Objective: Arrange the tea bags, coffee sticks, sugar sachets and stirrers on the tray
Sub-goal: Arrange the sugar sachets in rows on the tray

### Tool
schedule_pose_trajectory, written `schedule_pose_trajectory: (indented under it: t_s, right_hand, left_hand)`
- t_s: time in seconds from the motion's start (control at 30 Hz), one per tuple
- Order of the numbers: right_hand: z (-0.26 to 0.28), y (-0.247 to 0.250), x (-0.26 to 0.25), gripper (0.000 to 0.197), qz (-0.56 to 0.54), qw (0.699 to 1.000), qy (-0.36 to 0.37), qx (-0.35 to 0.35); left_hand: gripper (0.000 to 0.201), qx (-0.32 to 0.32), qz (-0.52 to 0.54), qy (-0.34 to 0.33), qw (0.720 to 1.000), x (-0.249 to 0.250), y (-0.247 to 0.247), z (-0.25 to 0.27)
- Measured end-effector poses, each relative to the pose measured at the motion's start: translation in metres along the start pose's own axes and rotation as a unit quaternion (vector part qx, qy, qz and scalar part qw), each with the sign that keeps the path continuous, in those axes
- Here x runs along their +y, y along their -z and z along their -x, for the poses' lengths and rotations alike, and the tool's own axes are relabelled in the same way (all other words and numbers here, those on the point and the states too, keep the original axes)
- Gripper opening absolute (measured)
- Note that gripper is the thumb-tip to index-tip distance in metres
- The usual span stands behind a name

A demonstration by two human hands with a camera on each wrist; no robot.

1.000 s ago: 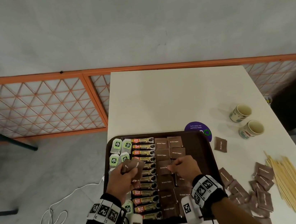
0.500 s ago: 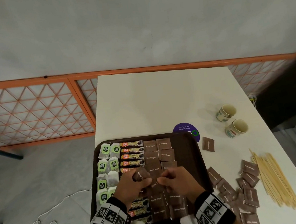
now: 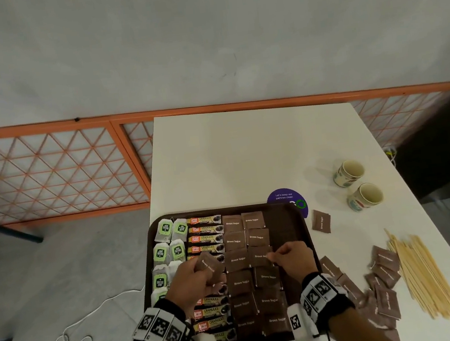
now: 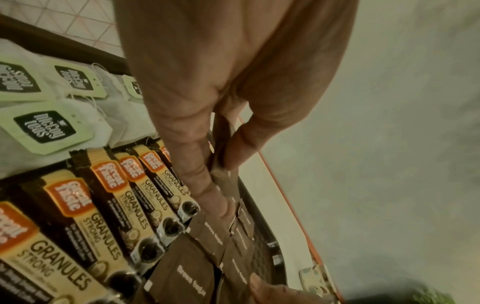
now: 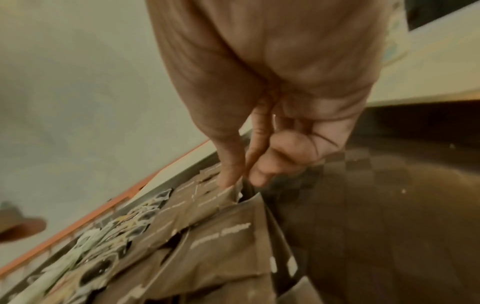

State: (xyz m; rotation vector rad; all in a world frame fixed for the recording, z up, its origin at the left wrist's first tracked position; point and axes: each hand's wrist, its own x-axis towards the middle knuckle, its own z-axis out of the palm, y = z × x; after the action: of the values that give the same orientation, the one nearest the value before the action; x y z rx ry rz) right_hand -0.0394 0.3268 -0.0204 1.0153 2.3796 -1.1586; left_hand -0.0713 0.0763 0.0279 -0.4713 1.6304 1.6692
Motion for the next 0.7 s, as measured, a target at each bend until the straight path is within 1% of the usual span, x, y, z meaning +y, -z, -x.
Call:
schedule_pose_trajectory:
  t_s: [0.07, 0.1, 0.17, 0.23, 0.27, 0.33, 0.4, 0.47, 0.53, 0.57, 0.63, 0.7]
  right_hand:
    - [0.01, 0.003, -0.008, 0.014, 0.01, 0.999, 0.044, 0.01]
    - [0.016, 0.003, -0.016, 0.013, 0.004, 0.997, 0.075, -0.007]
    - [0.031, 0.001, -0.035, 0.016, -0.011, 0.986, 0.144, -0.082]
    - [0.042, -0.006, -0.051, 0.017, -0.013, 0.968, 0.198, -0.156]
    - [0.045, -0.01, -0.056, 0.012, -0.012, 0.961, 0.212, -0.179]
    - [0.045, -0.015, -0.059, 0.001, -0.001, 0.954, 0.224, -0.198]
    - [0.043, -0.019, -0.056, 0.008, 0.014, 0.953, 0.224, -0.202]
    - [0.041, -0.022, -0.051, 0.009, 0.002, 0.958, 0.201, -0.206]
    - [0.042, -0.027, -0.047, 0.003, -0.05, 0.959, 0.167, -0.224]
    - [0.043, -0.03, -0.044, 0.006, -0.074, 0.959, 0.155, -0.224]
    - [0.042, -0.035, -0.044, 0.009, -0.121, 0.967, 0.11, -0.197]
    - [0.031, -0.034, -0.047, 0.009, -0.146, 0.976, 0.066, -0.149]
  left_hand:
    - [0.03, -0.029, 0.006, -0.011, 1.0, 0.001, 0.0, 0.002]
    - [0.03, -0.044, 0.003, -0.013, 0.999, 0.002, -0.001, 0.003]
    - [0.027, -0.057, -0.006, -0.006, 0.998, 0.004, -0.006, 0.004]
    - [0.027, -0.056, -0.015, 0.006, 0.998, 0.005, -0.013, 0.004]
    - [0.026, -0.054, -0.022, 0.011, 0.998, 0.004, -0.015, 0.003]
    - [0.022, -0.048, -0.033, 0.017, 0.998, 0.003, -0.016, 0.004]
    - [0.018, -0.035, -0.06, 0.013, 0.997, 0.002, -0.013, 0.004]
    - [0.014, -0.007, -0.088, 0.001, 0.996, -0.001, -0.009, 0.002]
    - [0.011, 0.017, -0.042, 0.005, 0.999, -0.004, -0.011, 0.0]
    - [0.01, 0.02, -0.003, 0.015, 1.0, -0.004, -0.013, -0.001]
    - [0.008, 0.022, 0.046, 0.032, 0.998, -0.005, -0.019, -0.001]
    - [0.009, 0.024, 0.052, 0.038, 0.998, -0.007, -0.02, -0.001]
